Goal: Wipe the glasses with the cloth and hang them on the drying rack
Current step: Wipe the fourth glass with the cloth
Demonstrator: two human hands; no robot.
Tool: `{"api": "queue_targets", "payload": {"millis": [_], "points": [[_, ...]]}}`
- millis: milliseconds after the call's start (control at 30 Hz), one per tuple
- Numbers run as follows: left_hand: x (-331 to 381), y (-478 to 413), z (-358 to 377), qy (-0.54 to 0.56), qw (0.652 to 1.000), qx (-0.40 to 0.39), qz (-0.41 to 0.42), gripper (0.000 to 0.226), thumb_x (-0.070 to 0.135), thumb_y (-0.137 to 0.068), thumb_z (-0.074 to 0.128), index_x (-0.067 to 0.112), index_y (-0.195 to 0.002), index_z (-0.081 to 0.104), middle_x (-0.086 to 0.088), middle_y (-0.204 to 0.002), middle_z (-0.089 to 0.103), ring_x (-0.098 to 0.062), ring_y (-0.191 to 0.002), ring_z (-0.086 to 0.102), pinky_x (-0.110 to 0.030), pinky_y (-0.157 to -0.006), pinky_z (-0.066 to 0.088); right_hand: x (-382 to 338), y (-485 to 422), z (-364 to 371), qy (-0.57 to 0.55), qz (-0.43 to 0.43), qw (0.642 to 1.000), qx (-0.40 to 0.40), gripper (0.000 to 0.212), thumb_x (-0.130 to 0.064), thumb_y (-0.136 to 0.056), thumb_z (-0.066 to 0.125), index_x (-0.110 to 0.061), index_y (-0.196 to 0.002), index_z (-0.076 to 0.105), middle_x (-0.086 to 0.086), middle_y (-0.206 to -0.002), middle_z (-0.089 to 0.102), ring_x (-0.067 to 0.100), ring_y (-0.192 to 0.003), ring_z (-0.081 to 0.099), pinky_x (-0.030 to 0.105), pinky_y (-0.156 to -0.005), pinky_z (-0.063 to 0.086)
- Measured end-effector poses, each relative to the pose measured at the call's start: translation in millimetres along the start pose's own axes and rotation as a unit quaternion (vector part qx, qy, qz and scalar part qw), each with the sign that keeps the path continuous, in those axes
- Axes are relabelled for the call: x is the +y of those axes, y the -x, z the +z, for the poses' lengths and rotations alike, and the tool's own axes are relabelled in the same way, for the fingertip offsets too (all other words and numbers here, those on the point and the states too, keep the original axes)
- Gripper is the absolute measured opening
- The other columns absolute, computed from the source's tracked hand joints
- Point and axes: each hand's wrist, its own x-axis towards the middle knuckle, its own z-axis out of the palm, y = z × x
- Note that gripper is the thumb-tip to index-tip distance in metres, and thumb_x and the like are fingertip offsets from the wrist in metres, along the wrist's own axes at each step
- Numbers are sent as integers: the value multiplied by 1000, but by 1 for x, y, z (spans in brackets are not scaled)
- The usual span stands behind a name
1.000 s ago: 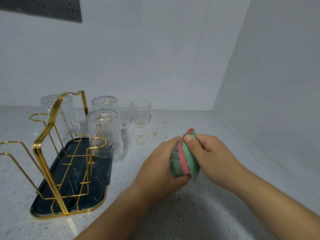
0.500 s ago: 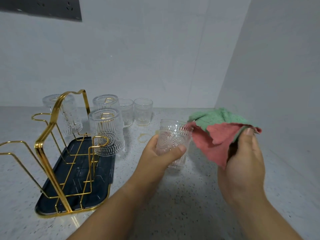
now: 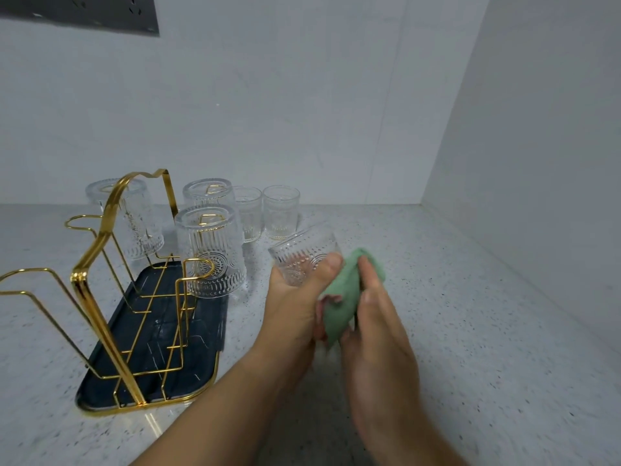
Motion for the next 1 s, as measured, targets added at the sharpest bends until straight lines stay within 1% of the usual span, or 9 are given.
{"api": "queue_targets", "payload": {"millis": [133,233,400,500,567,633,700,800,1000], "points": [[-4,2,2,-46,998,-29,41,52,17,-81,85,0,-126,65,-20,-115,78,-33,-107,77,-42,-90,63,-2,-26,10,-92,93,991,20,38,-30,-104,57,-17,-139,61,9,-131,70,22,-117,70,49,-107,51],[-2,3,3,-62,995,-7,83,64,14,-76,87,5,-133,61,-12,-117,78,-24,-110,77,-33,-91,63,-11,-35,15,-195,200,960,-39,56,-44,-106,45,1,-132,65,24,-130,69,37,-124,66,48,-117,41],[2,8,5,-103,985,28,136,65,2,-76,90,18,-130,57,3,-109,76,-3,-99,76,-13,-80,57,-4,-27,7,-274,277,916,-97,69,-55,-106,27,-4,-141,58,20,-139,64,34,-135,57,45,-124,29],[2,4,3,-132,978,36,156,60,3,-81,85,21,-130,56,4,-116,73,0,-103,73,-11,-84,54,2,-19,0,-134,253,954,-85,75,-58,-106,23,-1,-151,43,27,-150,51,42,-142,45,51,-125,25],[2,3,2,-131,978,33,159,60,4,-81,86,22,-130,56,3,-118,72,0,-104,73,-12,-86,54,3,-16,-4,-150,249,954,-70,70,-54,-108,21,-5,-143,56,20,-145,59,32,-140,52,45,-124,31],[2,2,3,-119,979,35,161,63,9,-80,90,20,-132,56,1,-120,73,-3,-107,73,-14,-87,55,-4,-8,-1,-181,236,950,-96,68,-49,-107,21,-12,-119,77,11,-127,73,18,-120,69,31,-105,53],[3,1,4,-94,981,37,163,67,22,-75,90,12,-133,58,-6,-119,75,-15,-110,75,-23,-90,59,-13,-8,-3,-209,197,955,-80,65,-48,-105,25,-10,-121,76,12,-123,75,21,-111,74,32,-91,58],[0,4,7,-68,986,16,153,56,24,-79,83,5,-128,64,-13,-117,77,-28,-111,76,-36,-94,62,-24,-21,-5,-241,136,959,-57,60,-48,-104,32,-9,-137,63,17,-132,69,35,-127,64,44,-113,41],[-3,10,14,-53,992,-6,116,52,24,-84,77,8,-132,64,-15,-120,77,-31,-115,75,-43,-99,61,-16,-30,7,-279,198,937,-67,66,-53,-107,28,-5,-139,61,19,-133,68,32,-128,63,43,-118,39]]}}
